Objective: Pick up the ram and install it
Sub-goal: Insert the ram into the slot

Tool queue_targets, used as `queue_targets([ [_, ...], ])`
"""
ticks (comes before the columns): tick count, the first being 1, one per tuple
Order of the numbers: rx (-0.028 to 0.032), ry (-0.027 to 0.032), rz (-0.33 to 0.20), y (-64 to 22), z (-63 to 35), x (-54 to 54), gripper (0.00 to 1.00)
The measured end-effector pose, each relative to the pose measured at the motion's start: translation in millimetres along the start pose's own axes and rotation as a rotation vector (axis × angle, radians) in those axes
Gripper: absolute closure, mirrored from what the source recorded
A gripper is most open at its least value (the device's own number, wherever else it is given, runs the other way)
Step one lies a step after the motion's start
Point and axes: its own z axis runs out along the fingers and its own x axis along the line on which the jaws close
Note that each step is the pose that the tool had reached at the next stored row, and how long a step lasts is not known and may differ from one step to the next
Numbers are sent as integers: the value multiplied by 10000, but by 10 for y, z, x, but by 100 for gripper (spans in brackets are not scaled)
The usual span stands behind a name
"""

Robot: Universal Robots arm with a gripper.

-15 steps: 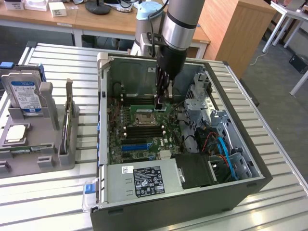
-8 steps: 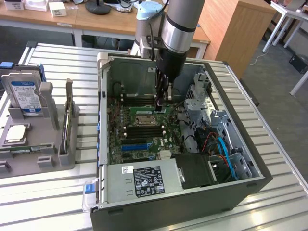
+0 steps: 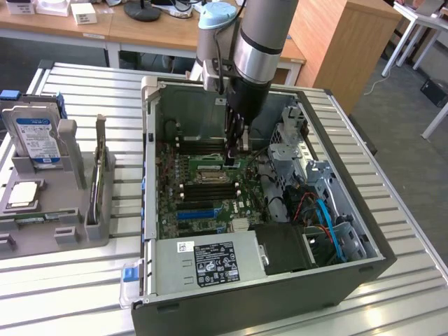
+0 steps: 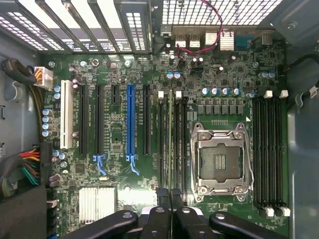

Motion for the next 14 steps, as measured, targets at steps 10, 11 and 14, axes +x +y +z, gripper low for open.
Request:
queue_targets([
  [10,0,0,0,-5,103,1,88],
  [11,0,0,0,-5,111,1,88],
  [14,0,1,0,-6,139,1,88],
])
